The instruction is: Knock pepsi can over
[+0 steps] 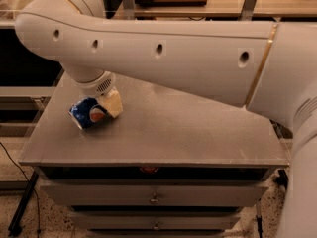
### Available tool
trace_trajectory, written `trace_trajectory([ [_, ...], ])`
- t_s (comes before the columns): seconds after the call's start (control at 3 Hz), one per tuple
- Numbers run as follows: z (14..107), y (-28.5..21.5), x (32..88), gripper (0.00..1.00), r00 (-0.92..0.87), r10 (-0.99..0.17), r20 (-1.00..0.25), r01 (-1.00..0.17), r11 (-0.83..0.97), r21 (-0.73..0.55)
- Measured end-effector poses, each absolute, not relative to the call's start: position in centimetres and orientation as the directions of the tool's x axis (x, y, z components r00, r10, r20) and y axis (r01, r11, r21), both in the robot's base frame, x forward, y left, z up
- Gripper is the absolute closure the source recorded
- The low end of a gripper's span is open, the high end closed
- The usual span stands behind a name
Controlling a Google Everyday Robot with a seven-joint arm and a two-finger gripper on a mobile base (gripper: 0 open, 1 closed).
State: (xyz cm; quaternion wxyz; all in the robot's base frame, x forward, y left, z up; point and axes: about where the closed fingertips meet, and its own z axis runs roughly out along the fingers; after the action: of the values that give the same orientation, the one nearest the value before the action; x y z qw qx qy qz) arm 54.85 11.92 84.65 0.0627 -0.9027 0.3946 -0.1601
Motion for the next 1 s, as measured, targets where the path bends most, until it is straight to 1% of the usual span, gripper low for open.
trace_trajectory([
  [0.33, 84.41, 12.06, 54.8, 0.12, 0.643, -0.727, 0.242, -0.694, -0.686, -0.219],
  [0.67, 84.2, 12.09, 54.83, 0.0, 0.646, -0.724, 0.239, -0.697, -0.688, -0.201],
  [1.0, 84.16, 12.13, 54.86, 0.0, 0.651, -0.721, 0.237, -0.699, -0.692, -0.184],
])
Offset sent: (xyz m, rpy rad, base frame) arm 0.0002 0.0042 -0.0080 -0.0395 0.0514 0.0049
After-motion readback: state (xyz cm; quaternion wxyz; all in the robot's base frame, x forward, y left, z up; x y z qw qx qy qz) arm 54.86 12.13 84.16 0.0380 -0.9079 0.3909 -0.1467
